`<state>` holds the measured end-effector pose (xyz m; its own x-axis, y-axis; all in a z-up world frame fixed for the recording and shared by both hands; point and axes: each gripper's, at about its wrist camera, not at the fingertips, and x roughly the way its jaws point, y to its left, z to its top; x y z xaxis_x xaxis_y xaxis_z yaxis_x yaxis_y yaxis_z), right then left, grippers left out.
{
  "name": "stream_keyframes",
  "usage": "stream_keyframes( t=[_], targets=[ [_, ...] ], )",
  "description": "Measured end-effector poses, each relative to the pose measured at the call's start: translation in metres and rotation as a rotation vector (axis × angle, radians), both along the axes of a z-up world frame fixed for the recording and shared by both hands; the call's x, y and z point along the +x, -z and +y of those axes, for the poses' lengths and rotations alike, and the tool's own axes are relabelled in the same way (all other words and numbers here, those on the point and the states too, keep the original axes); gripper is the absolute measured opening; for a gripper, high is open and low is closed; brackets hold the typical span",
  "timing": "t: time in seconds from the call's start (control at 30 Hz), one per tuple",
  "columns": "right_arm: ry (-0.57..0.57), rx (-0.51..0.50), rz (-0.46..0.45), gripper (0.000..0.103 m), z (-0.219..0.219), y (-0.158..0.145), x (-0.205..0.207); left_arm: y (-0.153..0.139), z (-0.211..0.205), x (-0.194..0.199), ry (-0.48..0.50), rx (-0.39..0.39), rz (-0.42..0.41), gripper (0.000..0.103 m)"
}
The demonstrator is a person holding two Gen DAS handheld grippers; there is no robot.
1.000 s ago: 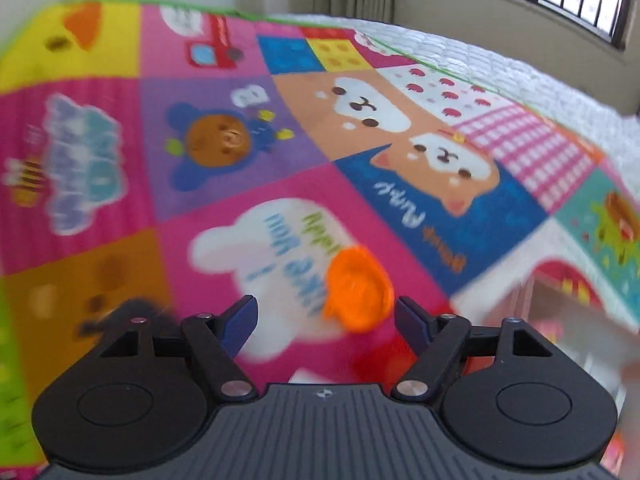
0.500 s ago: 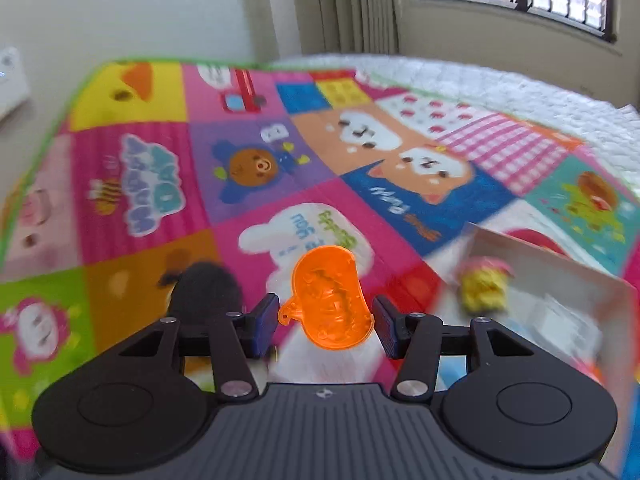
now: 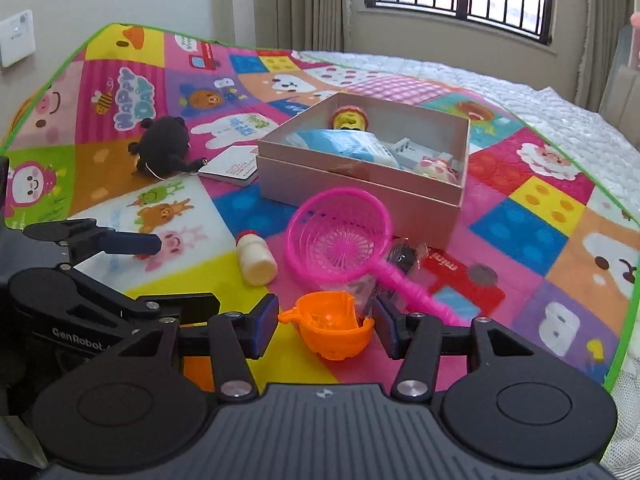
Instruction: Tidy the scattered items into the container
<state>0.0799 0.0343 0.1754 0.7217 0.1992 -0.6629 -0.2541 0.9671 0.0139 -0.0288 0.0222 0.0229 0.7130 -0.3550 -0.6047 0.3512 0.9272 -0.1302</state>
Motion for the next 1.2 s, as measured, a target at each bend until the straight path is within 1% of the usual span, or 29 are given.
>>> stream_keyframes(
  t=[0.07, 0.17, 0.23, 0.3, 0.33, 0.37, 0.4, 0.43, 0.5, 0.6, 0.67, 0.77, 0.83, 0.9, 0.93, 1.0, 1.07, 1.13, 1.2],
  targets=[
    [-0.018, 0.016, -0.037, 0.058, -0.003, -0.002, -0.007, -0.001, -0.002, -0.005, -0.015, 0.011, 0.003, 0.103],
    [-0.010, 0.067, -0.095, 0.060, -0.013, -0.010, -0.010, 0.000, -0.005, -0.007, -0.032, 0.020, 0.019, 0.103],
    [0.031, 0.103, -0.127, 0.060, -0.026, -0.012, -0.009, -0.001, -0.009, -0.010, -0.019, 0.027, 0.020, 0.103],
    [0.103, 0.129, -0.136, 0.060, -0.042, -0.010, -0.001, -0.002, -0.015, -0.012, 0.005, 0.032, 0.019, 0.103],
    [0.149, 0.139, -0.127, 0.058, -0.050, -0.008, 0.003, -0.003, -0.018, -0.014, 0.018, 0.035, 0.017, 0.103],
    [0.188, 0.153, -0.115, 0.050, -0.057, -0.006, 0.007, -0.004, -0.021, -0.016, 0.028, 0.037, 0.013, 0.103],
    [0.214, 0.175, -0.101, 0.047, -0.064, -0.004, 0.009, -0.004, -0.023, -0.017, 0.035, 0.039, 0.011, 0.103],
    [0.221, 0.201, -0.088, 0.044, -0.068, -0.002, 0.009, -0.004, -0.024, -0.019, 0.038, 0.042, 0.009, 0.103],
    [0.194, 0.236, -0.080, 0.044, -0.069, -0.001, 0.003, -0.003, -0.025, -0.019, 0.035, 0.044, 0.010, 0.103],
    [0.143, 0.239, -0.063, 0.041, -0.061, 0.002, -0.004, -0.001, -0.024, -0.017, 0.009, 0.042, 0.019, 0.103],
    [0.148, 0.241, -0.054, 0.040, -0.056, 0.005, -0.003, -0.001, -0.022, -0.017, -0.003, 0.037, 0.026, 0.103],
    [0.167, 0.178, -0.107, 0.038, -0.048, 0.001, 0.000, -0.001, -0.017, -0.018, -0.010, 0.036, 0.026, 0.103],
    [0.147, 0.163, -0.131, 0.038, -0.046, -0.005, 0.008, -0.002, -0.013, -0.018, -0.018, 0.029, 0.026, 0.103],
    [0.115, 0.141, -0.123, 0.052, -0.047, -0.005, 0.020, -0.002, -0.009, -0.018, -0.029, 0.019, 0.027, 0.103],
    [0.111, 0.129, -0.108, 0.064, -0.048, -0.003, 0.027, -0.003, -0.007, -0.018, -0.032, 0.013, 0.027, 0.103],
    [0.110, 0.116, -0.066, 0.066, -0.054, 0.004, 0.038, -0.003, -0.004, -0.019, -0.035, 0.007, 0.027, 0.103],
    [0.115, 0.131, -0.019, 0.066, -0.062, 0.009, 0.041, -0.004, 0.000, -0.020, -0.033, -0.002, 0.029, 0.103],
    [0.117, 0.182, -0.004, 0.066, -0.073, 0.012, 0.034, -0.003, 0.003, -0.020, -0.028, -0.017, 0.035, 0.103],
    [0.137, 0.235, 0.009, 0.063, -0.083, 0.014, 0.026, -0.003, 0.001, -0.018, -0.006, -0.040, 0.042, 0.103]
  ],
)
